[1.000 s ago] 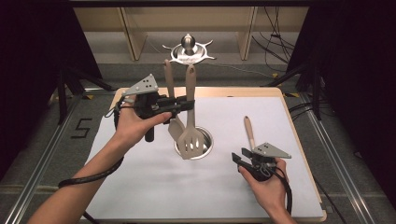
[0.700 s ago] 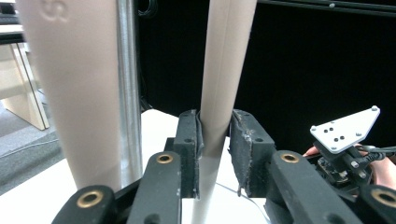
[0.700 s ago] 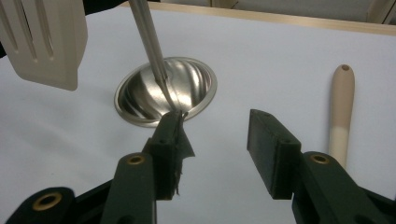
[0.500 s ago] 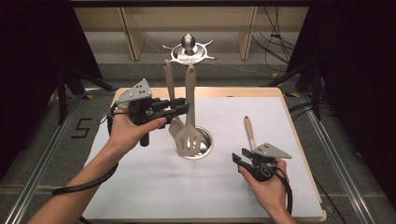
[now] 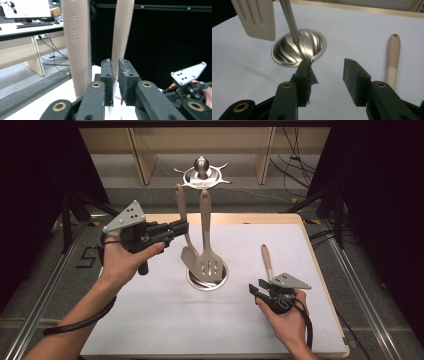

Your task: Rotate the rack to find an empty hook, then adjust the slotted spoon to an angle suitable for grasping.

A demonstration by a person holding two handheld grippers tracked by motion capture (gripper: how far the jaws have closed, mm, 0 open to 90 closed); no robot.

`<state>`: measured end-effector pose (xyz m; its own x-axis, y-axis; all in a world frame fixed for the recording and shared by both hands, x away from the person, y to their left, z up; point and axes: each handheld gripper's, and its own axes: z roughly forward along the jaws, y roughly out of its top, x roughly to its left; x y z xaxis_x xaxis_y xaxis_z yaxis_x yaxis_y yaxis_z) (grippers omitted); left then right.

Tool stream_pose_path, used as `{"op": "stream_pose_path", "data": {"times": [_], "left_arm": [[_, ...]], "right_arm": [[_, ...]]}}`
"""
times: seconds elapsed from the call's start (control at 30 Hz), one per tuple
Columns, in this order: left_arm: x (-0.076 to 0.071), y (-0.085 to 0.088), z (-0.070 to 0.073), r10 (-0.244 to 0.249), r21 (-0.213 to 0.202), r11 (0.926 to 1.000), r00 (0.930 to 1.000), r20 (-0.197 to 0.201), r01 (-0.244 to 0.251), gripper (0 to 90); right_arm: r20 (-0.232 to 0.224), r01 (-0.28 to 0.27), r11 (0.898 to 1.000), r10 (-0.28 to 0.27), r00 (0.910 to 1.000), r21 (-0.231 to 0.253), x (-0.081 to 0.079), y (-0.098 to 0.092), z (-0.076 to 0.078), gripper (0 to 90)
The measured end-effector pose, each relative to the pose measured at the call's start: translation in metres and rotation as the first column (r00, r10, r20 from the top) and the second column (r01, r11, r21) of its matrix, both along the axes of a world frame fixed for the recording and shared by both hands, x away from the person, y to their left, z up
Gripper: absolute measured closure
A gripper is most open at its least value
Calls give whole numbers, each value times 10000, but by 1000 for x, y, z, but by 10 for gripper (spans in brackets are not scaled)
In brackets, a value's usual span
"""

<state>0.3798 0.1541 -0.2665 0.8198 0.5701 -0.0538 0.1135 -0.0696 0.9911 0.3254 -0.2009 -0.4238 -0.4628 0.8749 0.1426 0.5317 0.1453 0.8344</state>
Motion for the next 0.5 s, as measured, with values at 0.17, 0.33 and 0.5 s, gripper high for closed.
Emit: {"op": "stream_pose_path", "data": {"times": [0.17,0.33,0.5], "left_arm": [[-1,2,5,248,-201,9995,9997,-10,-248,875],[-3,2,11,292,-294,9991,9996,59,-291,889],[-2,-1,19,306,-430,9986,9992,240,-296,890]], "right_arm": [[-137,181,9998,-183,9997,-129,-2,-2,1,615],[2,171,9997,-171,9999,-183,-2,-5,1,638],[-147,306,9991,-310,9994,-306,-1,-6,1,685]]}}
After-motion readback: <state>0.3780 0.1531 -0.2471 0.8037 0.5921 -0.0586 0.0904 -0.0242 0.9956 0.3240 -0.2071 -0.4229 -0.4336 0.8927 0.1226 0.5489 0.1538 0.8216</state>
